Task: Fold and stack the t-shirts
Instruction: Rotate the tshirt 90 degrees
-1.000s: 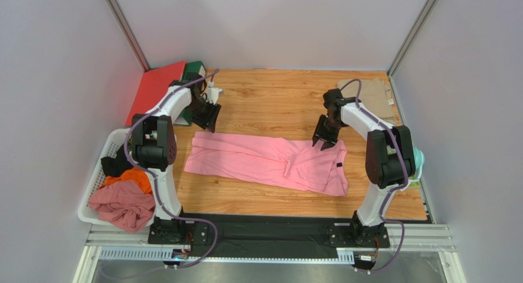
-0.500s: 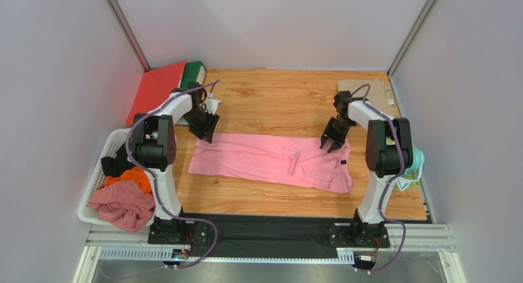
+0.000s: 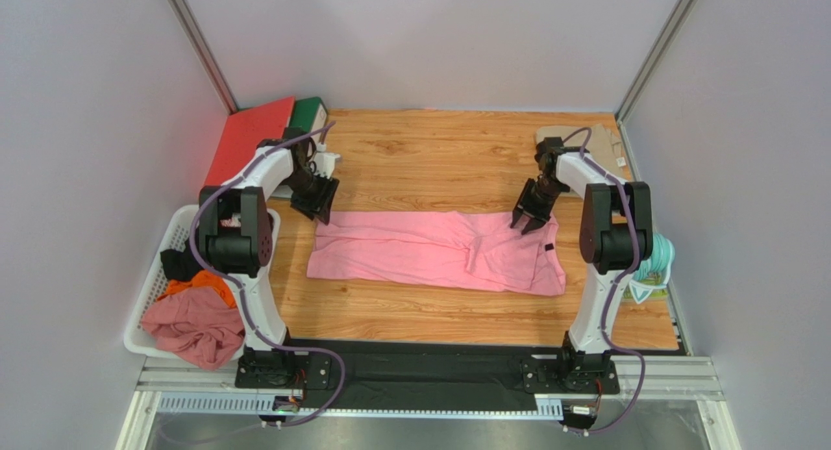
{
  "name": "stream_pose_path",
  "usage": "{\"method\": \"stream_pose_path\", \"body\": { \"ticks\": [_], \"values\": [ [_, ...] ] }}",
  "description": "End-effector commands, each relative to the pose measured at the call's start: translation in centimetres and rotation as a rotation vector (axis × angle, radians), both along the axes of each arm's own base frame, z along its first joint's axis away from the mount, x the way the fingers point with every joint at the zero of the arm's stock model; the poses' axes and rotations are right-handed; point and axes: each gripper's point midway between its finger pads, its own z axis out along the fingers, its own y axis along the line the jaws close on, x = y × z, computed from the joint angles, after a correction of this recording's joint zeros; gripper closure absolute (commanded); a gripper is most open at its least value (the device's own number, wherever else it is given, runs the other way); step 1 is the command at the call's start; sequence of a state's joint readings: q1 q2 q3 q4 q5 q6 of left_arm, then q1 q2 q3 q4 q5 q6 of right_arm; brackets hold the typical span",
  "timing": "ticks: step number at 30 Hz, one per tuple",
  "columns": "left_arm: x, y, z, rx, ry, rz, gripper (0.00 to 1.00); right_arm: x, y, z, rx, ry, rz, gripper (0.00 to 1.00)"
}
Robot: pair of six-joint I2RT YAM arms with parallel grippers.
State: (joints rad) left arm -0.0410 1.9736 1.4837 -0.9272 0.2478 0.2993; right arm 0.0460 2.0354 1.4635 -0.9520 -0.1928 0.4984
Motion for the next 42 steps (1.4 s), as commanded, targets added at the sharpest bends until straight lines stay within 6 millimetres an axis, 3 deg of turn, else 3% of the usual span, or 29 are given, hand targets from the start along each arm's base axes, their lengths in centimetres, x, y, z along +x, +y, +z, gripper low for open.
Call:
{"method": "stream_pose_path", "body": {
  "ticks": [1,10,15,19,24,36,42],
  "values": [
    [-1.8,-1.9,4.5,-0.081,-0.074,-0.035,0.43,0.3,1.2,0.8,0.02,-0.063,0.045,0.61],
    [-5.8,-2.0,2.4,-0.077,-0.008,-0.053,0.43,-0.5,2.3,3.9,-0.02,-0.12,0.089,0.61],
    [-4.3,-1.5,2.5,-0.053,-0.041,-0.014,0.43,-0.7,4.1,5.6,-0.018,-0.161,0.141,0.61],
    [-1.5,-1.6,3.4,-0.049,-0.08,-0.005,0.43,-1.5,5.1,5.7,-0.022,-0.164,0.175,0.61],
    [0.2,-1.6,4.0,-0.048,-0.09,0.0,0.43,-2.2,5.7,5.4,-0.02,-0.16,0.187,0.61],
    [-2.0,-0.8,1.3,-0.013,-0.032,0.005,0.43,-2.2,5.9,6.3,-0.01,-0.187,0.183,0.62],
    [-1.7,-0.8,0.9,-0.013,-0.029,0.005,0.43,-2.5,6.0,6.3,-0.002,-0.187,0.18,0.64]
  ]
}}
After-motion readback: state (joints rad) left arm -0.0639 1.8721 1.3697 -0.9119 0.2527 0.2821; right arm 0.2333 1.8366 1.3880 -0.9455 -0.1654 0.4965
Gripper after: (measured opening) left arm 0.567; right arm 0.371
